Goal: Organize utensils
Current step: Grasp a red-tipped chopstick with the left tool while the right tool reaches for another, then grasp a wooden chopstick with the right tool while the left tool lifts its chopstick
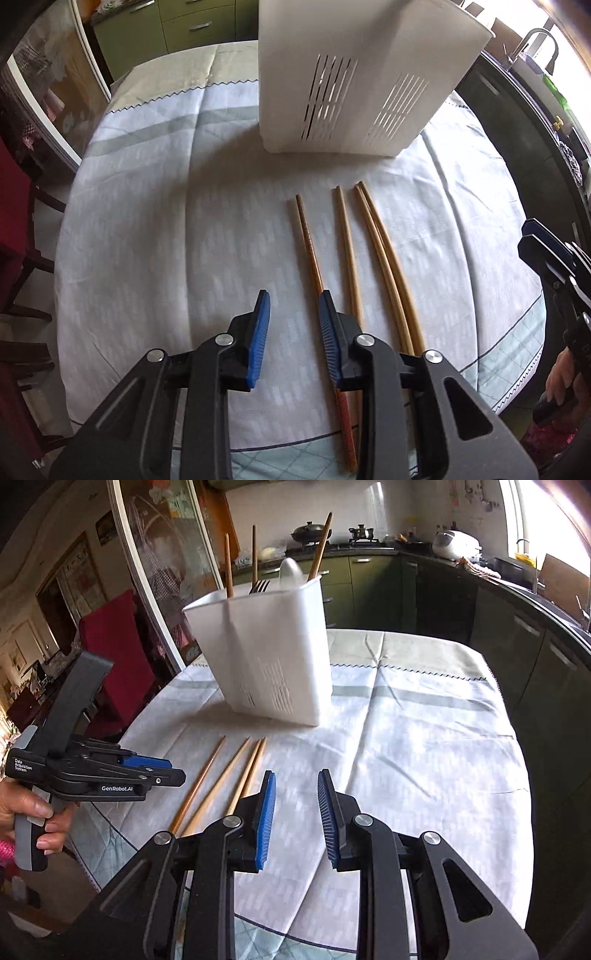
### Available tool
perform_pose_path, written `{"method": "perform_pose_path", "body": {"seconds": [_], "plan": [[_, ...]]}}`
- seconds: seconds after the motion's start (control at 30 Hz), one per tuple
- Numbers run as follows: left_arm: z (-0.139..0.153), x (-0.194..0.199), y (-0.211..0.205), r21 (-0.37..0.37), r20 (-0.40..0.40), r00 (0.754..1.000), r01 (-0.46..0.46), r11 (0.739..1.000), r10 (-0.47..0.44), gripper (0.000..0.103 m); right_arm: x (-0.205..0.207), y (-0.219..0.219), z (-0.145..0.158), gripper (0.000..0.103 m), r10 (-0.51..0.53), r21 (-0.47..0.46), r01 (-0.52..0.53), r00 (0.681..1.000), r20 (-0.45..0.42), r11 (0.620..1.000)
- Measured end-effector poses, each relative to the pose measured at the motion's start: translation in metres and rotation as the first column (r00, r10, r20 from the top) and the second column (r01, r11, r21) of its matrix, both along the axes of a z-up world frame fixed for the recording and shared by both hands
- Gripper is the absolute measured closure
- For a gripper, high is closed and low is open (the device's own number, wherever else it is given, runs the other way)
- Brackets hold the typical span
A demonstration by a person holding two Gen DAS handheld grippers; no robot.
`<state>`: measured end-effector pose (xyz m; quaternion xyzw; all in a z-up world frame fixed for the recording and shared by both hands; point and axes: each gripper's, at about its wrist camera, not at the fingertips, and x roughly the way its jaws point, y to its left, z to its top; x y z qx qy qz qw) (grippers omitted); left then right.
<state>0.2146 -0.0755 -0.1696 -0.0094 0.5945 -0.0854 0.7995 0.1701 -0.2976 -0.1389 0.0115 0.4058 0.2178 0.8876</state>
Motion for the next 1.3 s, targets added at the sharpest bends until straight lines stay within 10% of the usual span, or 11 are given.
{"method": "perform_pose_path", "body": {"seconds": [0.67, 1.3], "plan": [[-0.012, 0.009, 0.015, 0.062, -0.04, 0.999, 0.019, 0.998, -0.016, 0.096, 0.04, 0.048, -0.033, 0.079, 0.135, 0.035, -0.131, 0.967, -0.218, 0.991], [-0.011, 0.001, 0.047, 0.022, -0.025, 1.0, 0.001, 1.0, -0.001, 0.096, 0.053, 0.099, -0.059, 0.079, 0.133, -0.218, -0.181, 0.967, -0.218, 0.959]]}}
